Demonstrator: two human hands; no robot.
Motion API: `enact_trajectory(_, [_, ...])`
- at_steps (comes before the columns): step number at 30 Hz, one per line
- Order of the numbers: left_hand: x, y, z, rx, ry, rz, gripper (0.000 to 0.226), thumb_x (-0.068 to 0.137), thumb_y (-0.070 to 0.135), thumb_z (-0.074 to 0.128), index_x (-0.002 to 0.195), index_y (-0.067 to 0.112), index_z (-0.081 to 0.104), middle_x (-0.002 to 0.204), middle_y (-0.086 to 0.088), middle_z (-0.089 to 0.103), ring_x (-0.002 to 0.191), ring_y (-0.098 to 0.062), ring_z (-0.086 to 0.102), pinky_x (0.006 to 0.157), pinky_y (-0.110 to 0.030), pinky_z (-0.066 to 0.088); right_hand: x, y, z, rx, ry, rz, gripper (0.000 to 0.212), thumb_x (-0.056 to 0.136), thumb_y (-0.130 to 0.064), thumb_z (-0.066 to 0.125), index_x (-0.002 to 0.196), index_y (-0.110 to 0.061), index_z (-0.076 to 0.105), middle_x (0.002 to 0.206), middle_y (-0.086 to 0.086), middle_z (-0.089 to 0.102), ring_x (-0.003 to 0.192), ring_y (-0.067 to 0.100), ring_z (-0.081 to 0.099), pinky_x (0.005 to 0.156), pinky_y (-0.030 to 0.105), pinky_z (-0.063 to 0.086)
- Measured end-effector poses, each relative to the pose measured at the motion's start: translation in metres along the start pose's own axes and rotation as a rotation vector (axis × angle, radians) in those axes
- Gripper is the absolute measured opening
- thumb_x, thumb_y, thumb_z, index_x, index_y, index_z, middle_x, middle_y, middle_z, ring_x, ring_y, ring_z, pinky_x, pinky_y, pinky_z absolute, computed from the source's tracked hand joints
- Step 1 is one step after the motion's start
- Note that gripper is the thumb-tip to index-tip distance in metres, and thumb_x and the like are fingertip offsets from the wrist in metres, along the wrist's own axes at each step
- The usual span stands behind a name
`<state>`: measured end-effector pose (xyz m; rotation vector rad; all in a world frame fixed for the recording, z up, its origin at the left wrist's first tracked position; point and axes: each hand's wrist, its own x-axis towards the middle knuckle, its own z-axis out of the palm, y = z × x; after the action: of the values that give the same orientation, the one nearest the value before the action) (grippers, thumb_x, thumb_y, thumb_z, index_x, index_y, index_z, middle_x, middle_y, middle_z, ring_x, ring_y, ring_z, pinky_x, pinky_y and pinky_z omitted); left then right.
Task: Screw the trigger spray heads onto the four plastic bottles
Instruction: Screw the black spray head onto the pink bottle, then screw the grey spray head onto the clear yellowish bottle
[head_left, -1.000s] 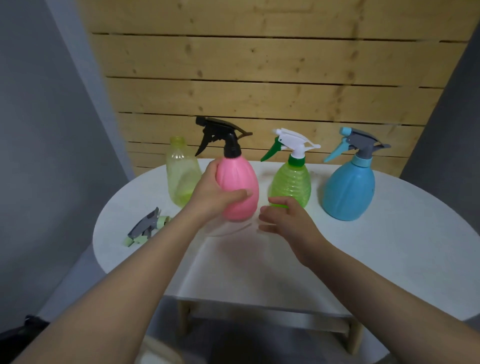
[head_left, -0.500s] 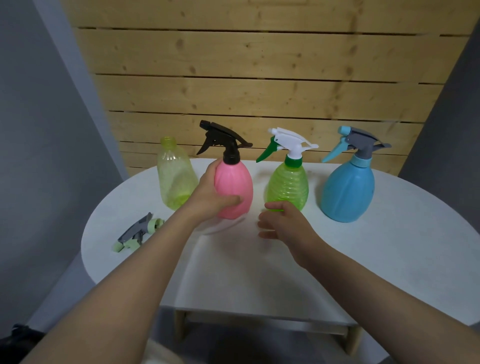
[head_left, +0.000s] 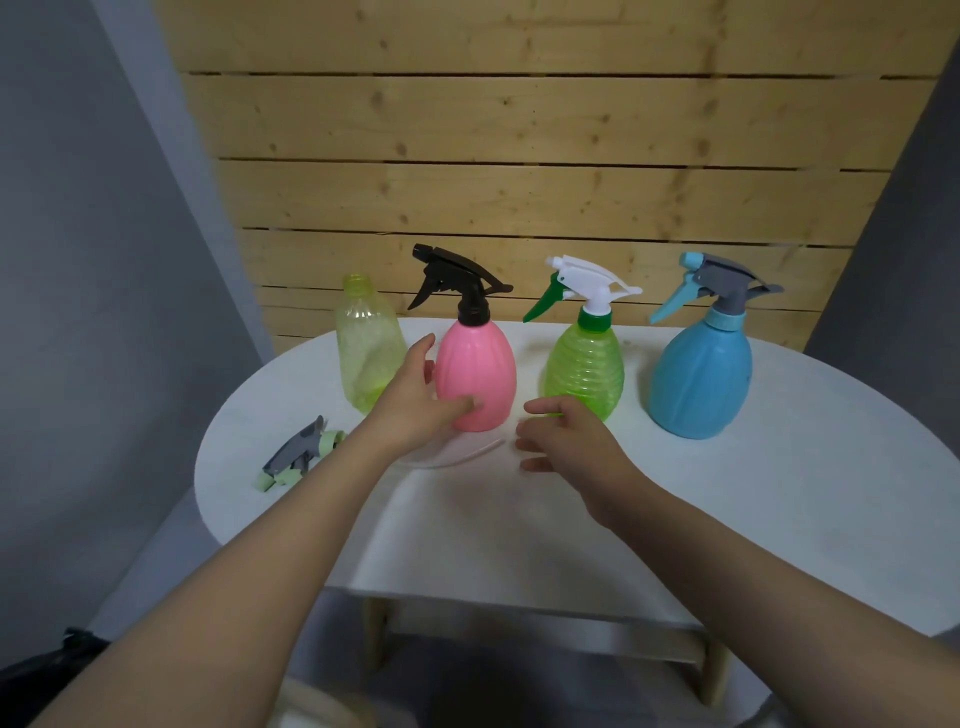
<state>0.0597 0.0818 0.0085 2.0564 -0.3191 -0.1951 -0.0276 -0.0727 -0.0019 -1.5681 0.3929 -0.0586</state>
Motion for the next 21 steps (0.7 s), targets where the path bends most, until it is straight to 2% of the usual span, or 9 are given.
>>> enact_trajectory(2, [-0.01,-0.001,-0.006,0.025,0.046,-0.01,0.076,0.077,0.022,0.072,0.141,0.017,0.031,0.128,-0.007,0.049,0.118,-0.019,0.049,0.097,-0.032,0.041,-0.002,-0.001,0.004,-0.033,0.006,-0.025,0.022,0.084,-0.008,0.057,0.105,-0.012,0.055,0.084,0.005,0.058,0.074,0.018,0.059,0.074,0.035,0.056])
enact_trajectory(4, [-0.022,-0.003,-0.015,0.061,0.141,0.03,0.048,0.078,0.022,0.069,0.123,0.013,0.055,0.106,-0.002,0.058,0.094,-0.012,0.057,0.082,-0.02,0.045,-0.004,-0.001,0.008,-0.072,0.01,-0.057,0.022,0.083,-0.008,0.057,0.105,-0.011,0.056,0.084,0.005,0.059,0.07,0.016,0.059,0.07,0.031,0.055])
enact_trajectory(5, [-0.028,-0.005,-0.021,0.099,0.194,0.057,0.033,0.079,0.022,0.068,0.111,0.013,0.063,0.098,0.0,0.062,0.086,-0.01,0.058,0.078,-0.02,0.046,-0.005,-0.002,0.011,-0.08,0.004,-0.071,0.021,0.083,-0.007,0.056,0.104,-0.01,0.057,0.084,0.006,0.059,0.068,0.017,0.058,0.067,0.03,0.054])
enact_trajectory(7, [-0.037,-0.013,-0.037,0.247,0.28,0.077,0.016,0.082,0.022,0.063,0.096,0.018,0.069,0.097,-0.002,0.067,0.09,-0.017,0.061,0.085,-0.028,0.046,-0.007,-0.003,0.018,-0.087,-0.012,-0.085,0.018,0.084,-0.005,0.055,0.101,-0.009,0.057,0.084,0.008,0.059,0.07,0.02,0.058,0.062,0.028,0.053])
enact_trajectory(8, [-0.04,-0.017,-0.045,0.364,0.304,0.049,0.018,0.083,0.026,0.06,0.098,0.021,0.069,0.104,-0.005,0.066,0.099,-0.023,0.059,0.089,-0.032,0.042,-0.008,-0.003,0.022,-0.09,-0.022,-0.088,0.017,0.084,-0.004,0.055,0.099,-0.009,0.057,0.084,0.01,0.059,0.072,0.022,0.058,0.062,0.028,0.053])
enact_trajectory(10, [-0.044,-0.027,-0.058,0.616,0.276,-0.103,0.033,0.085,0.04,0.054,0.115,0.028,0.061,0.124,-0.009,0.055,0.117,-0.03,0.047,0.097,-0.037,0.032,-0.009,-0.003,0.031,-0.096,-0.034,-0.081,0.016,0.084,-0.003,0.054,0.099,-0.009,0.057,0.085,0.011,0.06,0.075,0.025,0.058,0.066,0.032,0.053])
enact_trajectory(12, [-0.049,-0.038,-0.069,0.705,0.182,-0.264,0.049,0.085,0.052,0.048,0.13,0.033,0.047,0.135,-0.012,0.044,0.126,-0.034,0.037,0.102,-0.041,0.027,-0.009,-0.003,0.041,-0.101,-0.048,-0.075,0.015,0.084,-0.003,0.053,0.097,-0.009,0.057,0.088,0.013,0.062,0.077,0.026,0.059,0.067,0.034,0.053])
enact_trajectory(16, [-0.05,-0.053,-0.075,0.586,0.072,-0.342,0.06,0.083,0.057,0.048,0.138,0.035,0.036,0.139,-0.013,0.042,0.127,-0.036,0.037,0.105,-0.042,0.031,-0.007,-0.003,0.056,-0.123,-0.072,-0.086,0.011,0.084,-0.005,0.055,0.09,-0.014,0.056,0.09,0.012,0.063,0.077,0.025,0.06,0.065,0.031,0.054])
enact_trajectory(21, [-0.049,-0.061,-0.083,0.504,0.105,-0.329,0.058,0.081,0.048,0.06,0.134,0.032,0.043,0.133,-0.01,0.049,0.124,-0.033,0.042,0.105,-0.042,0.034,-0.003,-0.004,0.07,-0.151,-0.073,-0.098,0.012,0.084,-0.009,0.057,0.09,-0.019,0.057,0.088,0.01,0.064,0.081,0.028,0.065,0.08,0.043,0.055])
